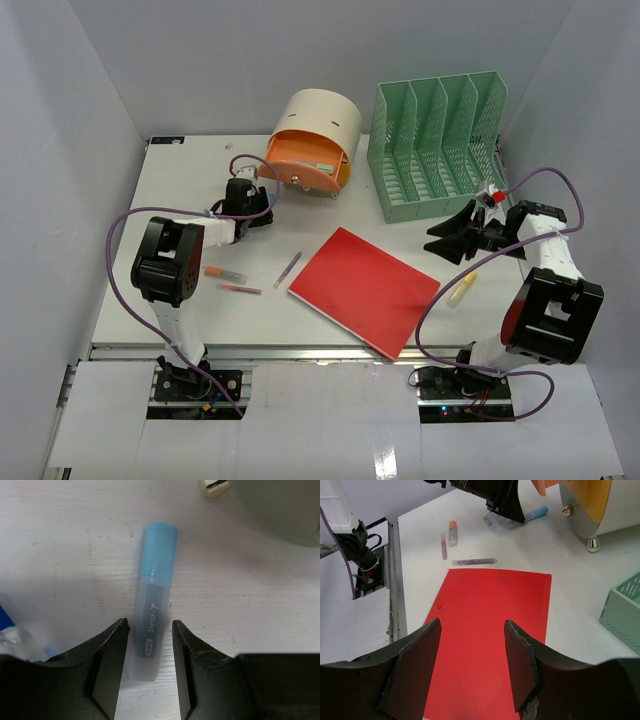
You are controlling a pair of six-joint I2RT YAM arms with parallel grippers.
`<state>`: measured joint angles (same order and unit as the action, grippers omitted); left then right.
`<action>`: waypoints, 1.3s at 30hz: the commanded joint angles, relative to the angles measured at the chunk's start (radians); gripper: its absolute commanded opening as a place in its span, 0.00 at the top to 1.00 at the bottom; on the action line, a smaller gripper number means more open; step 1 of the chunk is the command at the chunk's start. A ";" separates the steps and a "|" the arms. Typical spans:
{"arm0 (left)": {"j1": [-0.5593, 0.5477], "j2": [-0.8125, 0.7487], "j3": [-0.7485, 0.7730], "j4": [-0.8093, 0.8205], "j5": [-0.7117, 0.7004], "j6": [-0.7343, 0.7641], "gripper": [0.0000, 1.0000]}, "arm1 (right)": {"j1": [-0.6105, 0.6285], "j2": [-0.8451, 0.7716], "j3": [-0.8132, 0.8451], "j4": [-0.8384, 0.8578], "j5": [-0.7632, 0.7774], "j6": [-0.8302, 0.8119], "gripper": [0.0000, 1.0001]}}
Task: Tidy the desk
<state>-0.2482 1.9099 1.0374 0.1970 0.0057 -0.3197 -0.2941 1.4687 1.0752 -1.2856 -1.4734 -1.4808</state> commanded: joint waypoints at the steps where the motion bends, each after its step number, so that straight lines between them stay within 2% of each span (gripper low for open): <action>1: -0.014 0.000 0.006 -0.027 -0.110 0.005 0.50 | -0.013 -0.019 0.014 -0.026 -0.071 -0.036 0.40; 10: -0.031 -0.030 -0.052 -0.046 -0.179 -0.012 0.59 | -0.019 -0.028 0.012 -0.026 -0.077 -0.029 0.40; 22: -0.030 -0.133 -0.107 -0.103 -0.173 -0.063 0.75 | -0.020 -0.048 0.008 -0.026 -0.078 -0.027 0.40; 29: -0.031 -0.252 -0.126 -0.105 -0.096 -0.108 0.77 | -0.020 -0.060 0.008 -0.026 -0.076 -0.027 0.40; 39: -0.020 -0.481 -0.232 -0.115 -0.009 -0.231 0.81 | -0.022 -0.068 0.005 -0.026 -0.074 -0.030 0.40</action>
<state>-0.2771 1.5488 0.8522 0.0942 -0.0460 -0.4715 -0.3084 1.4266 1.0752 -1.2892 -1.4734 -1.4857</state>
